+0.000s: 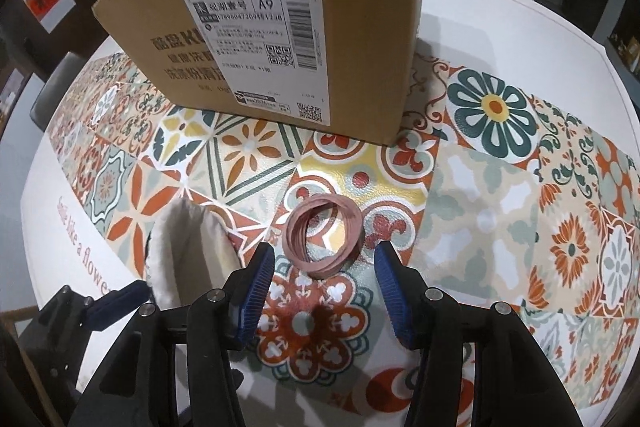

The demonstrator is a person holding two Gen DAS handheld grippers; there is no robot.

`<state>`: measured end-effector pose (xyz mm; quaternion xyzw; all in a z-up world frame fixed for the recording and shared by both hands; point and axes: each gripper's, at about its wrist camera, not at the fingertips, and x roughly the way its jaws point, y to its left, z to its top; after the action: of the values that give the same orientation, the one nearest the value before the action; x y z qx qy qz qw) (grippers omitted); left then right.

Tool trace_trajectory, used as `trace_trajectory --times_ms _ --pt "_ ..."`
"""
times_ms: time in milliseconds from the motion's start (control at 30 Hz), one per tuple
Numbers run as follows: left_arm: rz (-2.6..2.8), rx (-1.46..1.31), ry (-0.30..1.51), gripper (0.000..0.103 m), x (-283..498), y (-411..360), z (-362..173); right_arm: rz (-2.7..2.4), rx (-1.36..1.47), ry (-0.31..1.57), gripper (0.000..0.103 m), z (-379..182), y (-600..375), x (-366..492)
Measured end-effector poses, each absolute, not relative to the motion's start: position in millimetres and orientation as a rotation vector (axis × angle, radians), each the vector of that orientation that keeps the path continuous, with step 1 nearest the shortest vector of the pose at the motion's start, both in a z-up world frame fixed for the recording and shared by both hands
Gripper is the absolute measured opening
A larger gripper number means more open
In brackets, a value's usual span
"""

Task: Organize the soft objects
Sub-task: 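Grasp the black-and-white dotted pouch with the left tool while the right tool grasps the pink hair tie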

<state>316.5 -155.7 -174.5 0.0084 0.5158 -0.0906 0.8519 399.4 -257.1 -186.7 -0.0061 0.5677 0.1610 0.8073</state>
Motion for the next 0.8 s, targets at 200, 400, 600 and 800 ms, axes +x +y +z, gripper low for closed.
trace_trajectory --times_ms 200,400,600,800 --pt "-0.178 0.034 1.067 0.079 319 -154 -179 0.340 -0.041 1.209 0.053 -193 -249 404" --pt "-0.193 0.040 1.046 0.065 320 -151 -182 0.336 -0.088 1.199 0.052 -198 -238 408" --pt "-0.222 -0.003 1.039 0.049 317 -148 -180 0.329 -0.120 1.204 0.037 -203 -229 409" --pt "-0.239 -0.063 1.050 0.035 318 -142 -177 0.300 -0.111 1.206 0.013 -206 -232 408"
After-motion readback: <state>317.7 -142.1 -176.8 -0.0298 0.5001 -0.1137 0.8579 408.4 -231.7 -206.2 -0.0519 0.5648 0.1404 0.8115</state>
